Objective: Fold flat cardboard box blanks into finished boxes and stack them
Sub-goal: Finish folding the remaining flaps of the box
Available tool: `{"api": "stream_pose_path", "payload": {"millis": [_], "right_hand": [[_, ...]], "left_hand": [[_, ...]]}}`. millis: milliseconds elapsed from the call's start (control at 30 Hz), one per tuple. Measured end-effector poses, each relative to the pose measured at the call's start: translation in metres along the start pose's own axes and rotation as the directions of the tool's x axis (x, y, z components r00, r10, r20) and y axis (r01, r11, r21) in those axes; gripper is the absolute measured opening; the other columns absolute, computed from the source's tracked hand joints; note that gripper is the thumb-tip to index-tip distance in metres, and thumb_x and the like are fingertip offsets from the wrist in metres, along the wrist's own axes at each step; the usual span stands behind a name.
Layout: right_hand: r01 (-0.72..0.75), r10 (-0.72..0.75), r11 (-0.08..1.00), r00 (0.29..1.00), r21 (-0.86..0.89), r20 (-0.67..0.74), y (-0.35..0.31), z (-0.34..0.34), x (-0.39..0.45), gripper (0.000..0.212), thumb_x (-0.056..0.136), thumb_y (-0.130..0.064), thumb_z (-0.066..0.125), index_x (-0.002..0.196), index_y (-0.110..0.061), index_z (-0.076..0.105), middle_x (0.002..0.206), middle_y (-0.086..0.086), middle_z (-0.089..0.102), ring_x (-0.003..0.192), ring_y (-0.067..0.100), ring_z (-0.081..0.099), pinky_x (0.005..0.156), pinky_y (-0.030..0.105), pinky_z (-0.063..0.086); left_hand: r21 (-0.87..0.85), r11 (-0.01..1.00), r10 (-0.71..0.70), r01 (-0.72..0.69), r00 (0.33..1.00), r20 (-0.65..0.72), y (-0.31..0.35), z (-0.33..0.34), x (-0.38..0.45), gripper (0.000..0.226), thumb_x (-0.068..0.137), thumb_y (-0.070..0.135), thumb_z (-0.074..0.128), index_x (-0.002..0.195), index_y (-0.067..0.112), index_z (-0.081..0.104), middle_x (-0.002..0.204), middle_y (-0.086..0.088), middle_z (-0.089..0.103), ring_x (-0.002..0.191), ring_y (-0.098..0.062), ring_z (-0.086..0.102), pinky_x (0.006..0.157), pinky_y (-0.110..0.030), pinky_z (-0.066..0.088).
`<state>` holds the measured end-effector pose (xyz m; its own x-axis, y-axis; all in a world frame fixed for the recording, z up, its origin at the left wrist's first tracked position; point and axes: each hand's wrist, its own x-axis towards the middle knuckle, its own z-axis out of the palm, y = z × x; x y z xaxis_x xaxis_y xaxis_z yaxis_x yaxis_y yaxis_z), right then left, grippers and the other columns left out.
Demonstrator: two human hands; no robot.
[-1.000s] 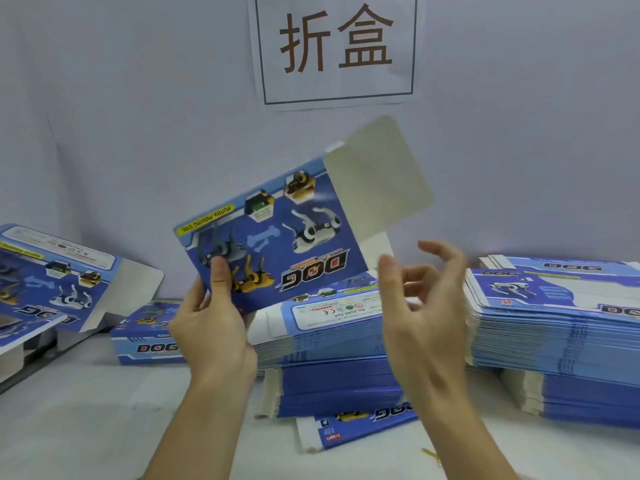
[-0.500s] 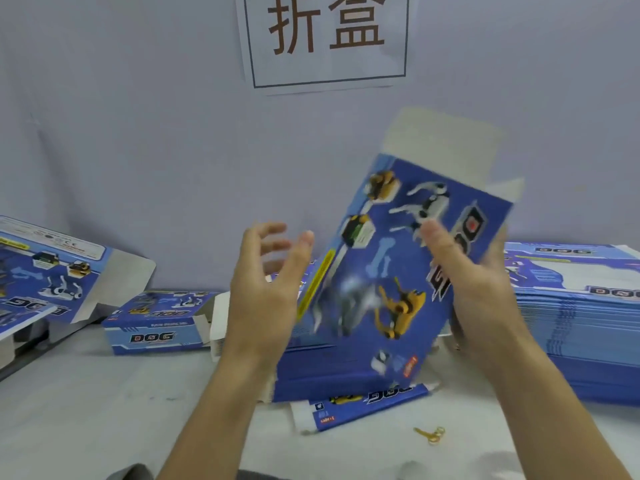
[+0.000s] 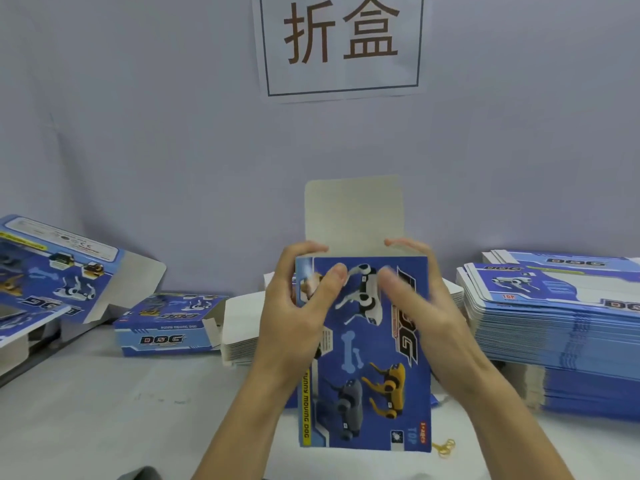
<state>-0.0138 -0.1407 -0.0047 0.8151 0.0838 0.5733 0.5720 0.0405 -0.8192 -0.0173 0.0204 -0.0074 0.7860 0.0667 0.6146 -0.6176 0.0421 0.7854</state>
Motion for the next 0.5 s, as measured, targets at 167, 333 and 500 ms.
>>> {"api": "stream_pose_path", "payload": {"millis": [167, 333, 500], "right_hand": [[-0.050, 0.068, 0.986, 0.991, 0.160, -0.112, -0.0034, 0.0089, -0.0034, 0.043, 0.089, -0.061, 0.053, 0.079, -0.019, 0.062, 0.067, 0.008, 0.065, 0.057, 0.020, 0.065, 0.053, 0.034, 0.054], [-0.099, 0.131, 0.975, 0.979, 0.197, -0.158, -0.0013, 0.0058, 0.0001, 0.037, 0.078, -0.037, 0.046, 0.114, -0.045, 0.053, 0.058, 0.006, 0.049, 0.050, 0.019, 0.058, 0.047, 0.032, 0.049], [-0.044, 0.088, 0.961, 0.985, 0.274, -0.149, -0.0006, 0.0042, -0.0035, 0.021, 0.087, -0.035, 0.046, 0.102, -0.036, 0.061, 0.077, 0.018, 0.060, 0.057, 0.026, 0.063, 0.055, 0.034, 0.048]], "left_hand": [[-0.173, 0.959, -0.249, 0.226, 0.960, -0.126, 0.0008, -0.0005, 0.0017, 0.049, 0.084, 0.067, 0.060, 0.077, 0.019, 0.059, 0.073, -0.015, 0.053, 0.070, -0.032, 0.055, 0.068, -0.045, 0.050], [-0.251, 0.945, -0.231, 0.207, 0.971, -0.069, 0.0011, -0.0010, 0.0050, 0.023, 0.083, 0.032, 0.050, 0.100, 0.043, 0.058, 0.084, -0.007, 0.054, 0.074, -0.032, 0.050, 0.064, -0.049, 0.045], [-0.291, 0.950, -0.130, 0.117, 0.991, -0.023, 0.0045, 0.0017, 0.0024, 0.028, 0.089, 0.035, 0.047, 0.111, 0.040, 0.063, 0.096, 0.007, 0.075, 0.091, -0.038, 0.062, 0.080, -0.061, 0.048]]}}
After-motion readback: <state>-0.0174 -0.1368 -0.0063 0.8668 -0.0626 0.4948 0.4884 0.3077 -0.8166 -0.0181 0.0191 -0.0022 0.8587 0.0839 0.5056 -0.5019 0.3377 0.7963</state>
